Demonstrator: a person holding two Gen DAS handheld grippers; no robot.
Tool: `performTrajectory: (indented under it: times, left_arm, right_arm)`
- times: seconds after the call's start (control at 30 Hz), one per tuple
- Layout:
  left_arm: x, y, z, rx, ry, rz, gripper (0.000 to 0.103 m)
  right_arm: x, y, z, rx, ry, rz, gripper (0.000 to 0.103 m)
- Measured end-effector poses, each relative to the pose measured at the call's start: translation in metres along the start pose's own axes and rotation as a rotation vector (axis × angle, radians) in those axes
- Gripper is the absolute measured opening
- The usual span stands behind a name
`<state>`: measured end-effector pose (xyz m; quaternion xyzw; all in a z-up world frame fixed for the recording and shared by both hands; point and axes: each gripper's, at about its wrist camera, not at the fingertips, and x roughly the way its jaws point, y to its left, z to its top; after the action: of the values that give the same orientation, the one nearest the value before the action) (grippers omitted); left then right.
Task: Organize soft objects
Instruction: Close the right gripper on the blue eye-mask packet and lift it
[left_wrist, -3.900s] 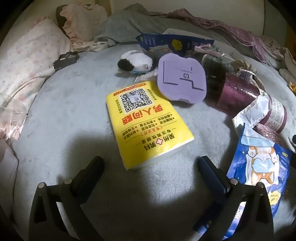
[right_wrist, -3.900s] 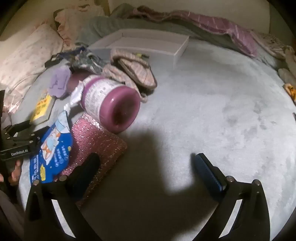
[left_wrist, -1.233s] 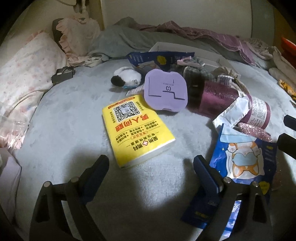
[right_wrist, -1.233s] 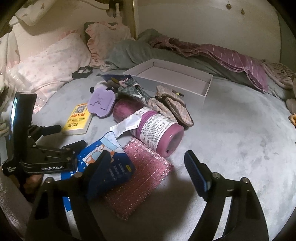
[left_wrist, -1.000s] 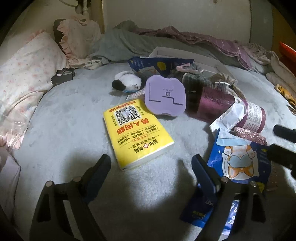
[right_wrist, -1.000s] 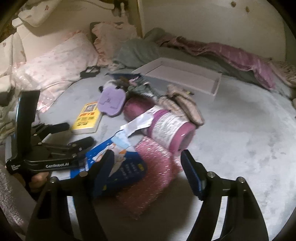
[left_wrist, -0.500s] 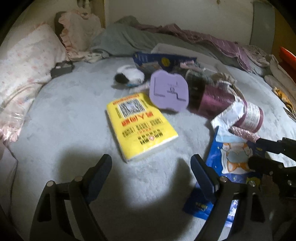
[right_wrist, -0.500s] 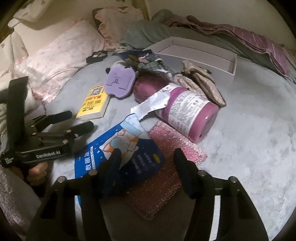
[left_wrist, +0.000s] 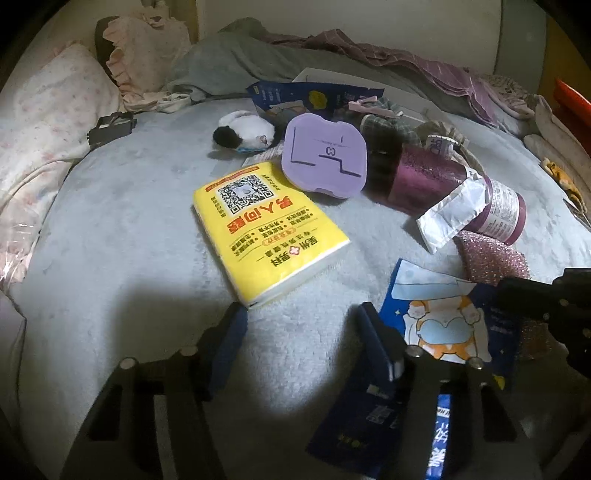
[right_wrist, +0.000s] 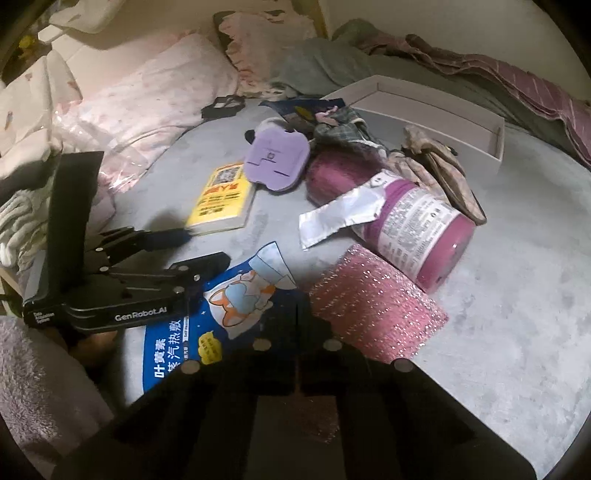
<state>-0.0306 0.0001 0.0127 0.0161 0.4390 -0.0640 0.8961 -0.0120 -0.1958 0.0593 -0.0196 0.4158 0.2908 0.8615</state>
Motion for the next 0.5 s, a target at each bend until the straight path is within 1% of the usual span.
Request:
performTrajectory:
  times: [0.03,0.07,0.1,0.17,0.2,0.23,0.27,0.37,0.43,0.47,0.5]
  left_arm:
    - [-0.002,0.001,0.0,-0.005,-0.007,0.002,0.056]
    - [-0.003,0.002,0.0,-0.009,-0.013,0.006,0.048]
    - [-0.007,0.004,0.001,-0.015,-0.022,0.01,0.044]
    - [-0.018,0.01,0.002,-0.028,-0.045,-0.001,0.029]
    - [-0.025,0.013,0.003,-0.038,-0.06,-0.025,0.026]
    - [-0.031,0.016,0.004,-0.047,-0.073,-0.057,0.018]
    - [-0.036,0.018,0.006,-0.054,-0.082,-0.09,0.013]
    - [-0.042,0.013,0.012,-0.041,-0.076,-0.164,0.008]
    - [-0.037,0.001,0.016,-0.014,-0.048,-0.217,0.008]
    - [-0.032,-0.009,0.017,0.012,-0.021,-0.245,0.008]
    - [-0.027,-0.017,0.016,0.031,0.0,-0.246,0.008]
  right_arm:
    - [-0.001,0.001,0.001,-0.003,-0.005,0.003,0.002]
    - [-0.001,0.001,0.002,-0.004,-0.008,0.002,0.002]
    - [-0.001,0.0,0.002,-0.003,-0.01,-0.002,0.002]
    - [-0.003,-0.002,0.003,0.006,-0.021,-0.019,0.002]
    - [-0.005,-0.005,0.004,0.014,-0.029,-0.028,0.002]
    - [-0.007,-0.008,0.005,0.025,-0.04,-0.043,0.002]
    - [-0.008,-0.011,0.007,0.033,-0.045,-0.051,0.002]
    - [-0.014,-0.022,0.015,0.074,-0.083,-0.095,0.002]
    - [-0.017,-0.027,0.021,0.091,-0.106,-0.122,0.002]
    - [-0.018,-0.029,0.023,0.096,-0.118,-0.132,0.002]
    - [-0.019,-0.03,0.026,0.098,-0.129,-0.137,0.002]
